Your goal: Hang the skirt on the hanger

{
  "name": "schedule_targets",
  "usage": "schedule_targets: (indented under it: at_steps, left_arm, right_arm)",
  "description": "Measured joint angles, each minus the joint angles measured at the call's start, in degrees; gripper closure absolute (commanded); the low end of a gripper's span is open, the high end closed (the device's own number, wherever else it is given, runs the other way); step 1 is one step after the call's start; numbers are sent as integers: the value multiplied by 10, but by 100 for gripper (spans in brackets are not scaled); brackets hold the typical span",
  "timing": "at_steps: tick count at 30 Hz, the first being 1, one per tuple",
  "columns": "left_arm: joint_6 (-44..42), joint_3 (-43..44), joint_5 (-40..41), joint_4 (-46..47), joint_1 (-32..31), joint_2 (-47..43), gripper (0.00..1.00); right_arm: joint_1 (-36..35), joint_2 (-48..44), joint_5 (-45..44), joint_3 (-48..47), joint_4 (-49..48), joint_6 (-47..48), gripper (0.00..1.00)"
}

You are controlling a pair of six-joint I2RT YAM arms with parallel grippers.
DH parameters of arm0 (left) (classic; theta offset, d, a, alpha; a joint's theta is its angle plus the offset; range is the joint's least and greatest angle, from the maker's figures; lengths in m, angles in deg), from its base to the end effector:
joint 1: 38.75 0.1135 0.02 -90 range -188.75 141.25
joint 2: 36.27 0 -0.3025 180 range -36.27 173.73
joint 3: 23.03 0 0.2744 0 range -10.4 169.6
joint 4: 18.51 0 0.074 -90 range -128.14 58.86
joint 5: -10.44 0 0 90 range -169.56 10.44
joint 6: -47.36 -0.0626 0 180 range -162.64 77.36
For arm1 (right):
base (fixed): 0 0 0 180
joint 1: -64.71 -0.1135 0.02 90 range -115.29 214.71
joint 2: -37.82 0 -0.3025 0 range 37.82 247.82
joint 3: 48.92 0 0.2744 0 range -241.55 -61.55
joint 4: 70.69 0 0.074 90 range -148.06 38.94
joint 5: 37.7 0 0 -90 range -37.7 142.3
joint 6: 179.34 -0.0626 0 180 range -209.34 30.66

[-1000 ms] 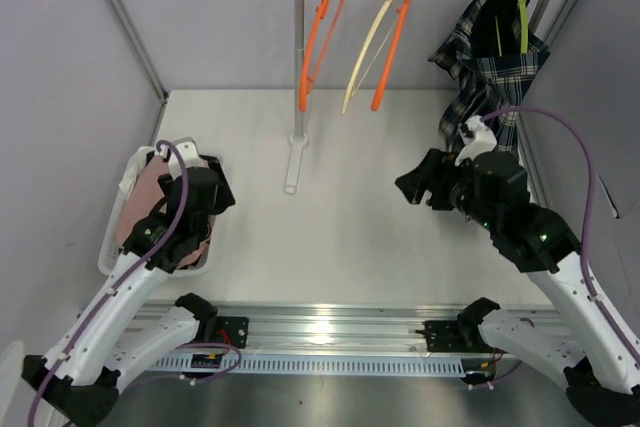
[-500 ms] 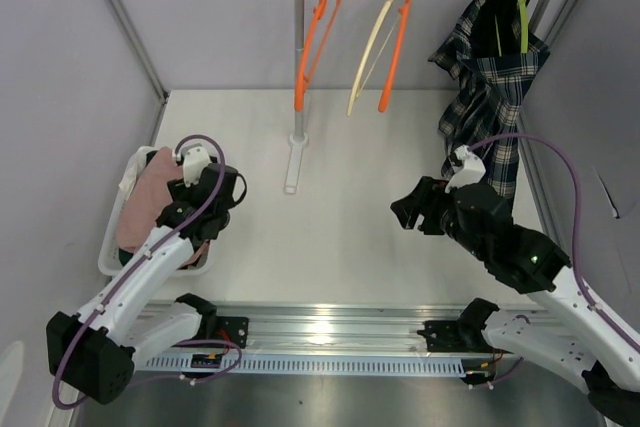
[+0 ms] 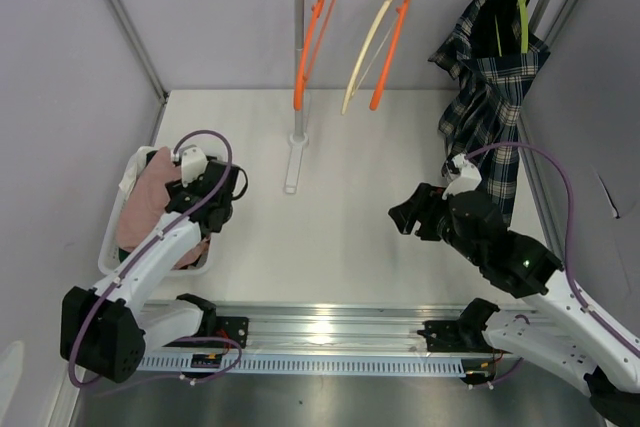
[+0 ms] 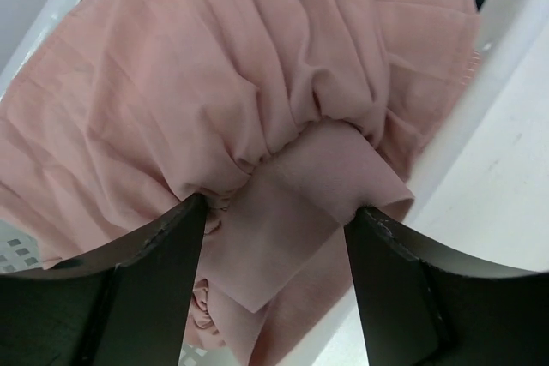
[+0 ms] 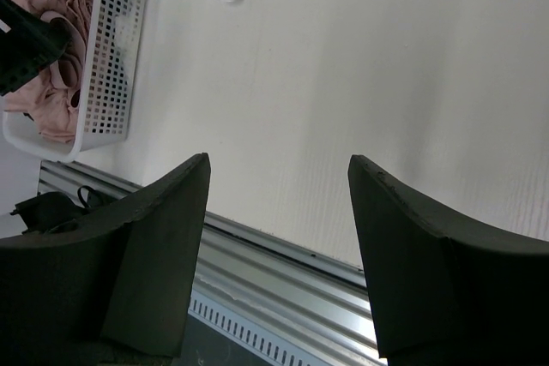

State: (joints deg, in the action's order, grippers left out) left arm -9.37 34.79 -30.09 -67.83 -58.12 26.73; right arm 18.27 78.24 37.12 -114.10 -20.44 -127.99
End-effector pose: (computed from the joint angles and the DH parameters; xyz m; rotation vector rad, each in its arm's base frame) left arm 0.2257 -0.0289 0.2649 -0.5784 2.1088 0.5863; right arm 0.1223 0.1048 0.3667 0.0329 2.0655 0.6763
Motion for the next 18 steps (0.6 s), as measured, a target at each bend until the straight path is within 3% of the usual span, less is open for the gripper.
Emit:
schedule_targets:
  at_steps: [2, 6, 7, 10, 18]
  left_arm:
    - [5, 0, 5, -1, 9, 5, 41]
    - [10, 0, 10, -8, 21, 11, 69]
    - [9, 0, 10, -9, 22, 9, 81]
    - [2, 10, 7, -19, 22, -5, 99]
    - [-25, 115, -23, -43, 23, -86, 100]
  right_arm:
    - [0, 1, 0, 6, -3, -3, 30]
    - [0, -1, 1, 17, -7, -6, 30]
    - [-1, -2, 0, 19, -7, -6, 30]
    - [-2, -5, 0, 21, -7, -8, 31]
    - [-2, -2, 0, 21, -10, -7, 33]
